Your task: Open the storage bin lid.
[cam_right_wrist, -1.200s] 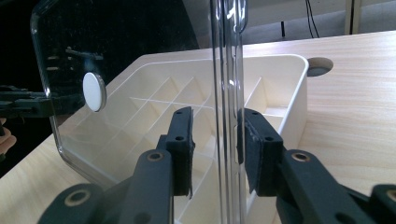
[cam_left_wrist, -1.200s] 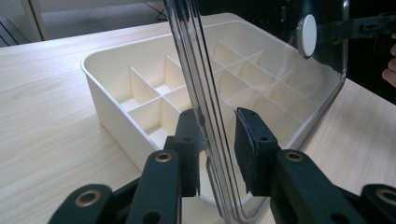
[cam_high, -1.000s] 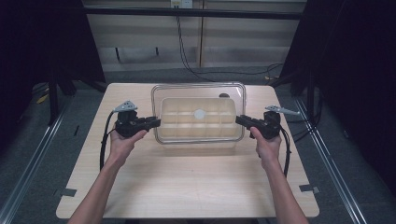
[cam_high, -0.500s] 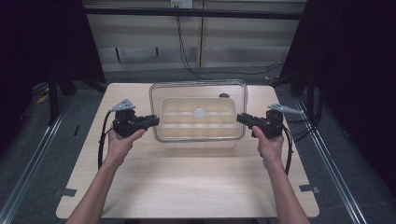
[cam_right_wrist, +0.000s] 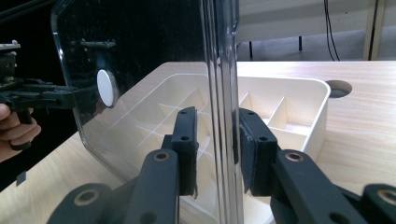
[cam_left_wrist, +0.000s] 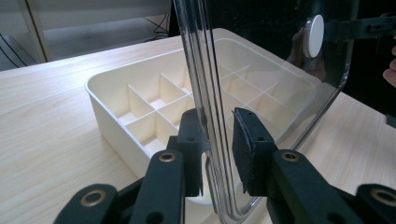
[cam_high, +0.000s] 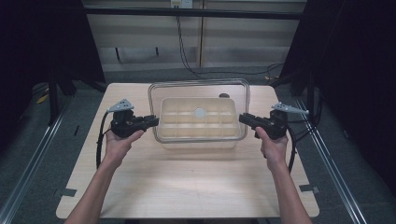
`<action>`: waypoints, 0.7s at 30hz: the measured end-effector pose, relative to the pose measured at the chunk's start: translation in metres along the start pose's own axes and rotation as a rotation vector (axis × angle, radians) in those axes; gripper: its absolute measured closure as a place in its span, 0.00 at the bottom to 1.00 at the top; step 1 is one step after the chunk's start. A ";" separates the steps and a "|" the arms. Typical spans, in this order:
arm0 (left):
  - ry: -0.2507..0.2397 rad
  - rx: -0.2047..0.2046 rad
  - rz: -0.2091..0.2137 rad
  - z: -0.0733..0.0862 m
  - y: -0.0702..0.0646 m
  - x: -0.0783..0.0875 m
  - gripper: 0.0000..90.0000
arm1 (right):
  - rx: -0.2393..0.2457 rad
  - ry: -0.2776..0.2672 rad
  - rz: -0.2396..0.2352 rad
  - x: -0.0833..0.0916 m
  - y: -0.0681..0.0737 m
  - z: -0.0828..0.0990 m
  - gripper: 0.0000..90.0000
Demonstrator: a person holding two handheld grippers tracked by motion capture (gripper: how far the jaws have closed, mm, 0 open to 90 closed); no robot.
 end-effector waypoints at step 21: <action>0.020 -0.027 -0.010 0.013 -0.013 0.021 0.82 | 0.019 0.028 -0.022 0.014 0.021 0.007 0.79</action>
Point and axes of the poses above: each handheld gripper's, and its own axes: x roughly backward along the jaws, z roughly out of its underside, y roughly to its left, the point moved 7 cm from there along -x, roughly forward along the jaws, and after that the axes turned 5 degrees about -y, right-handed, at the moved point
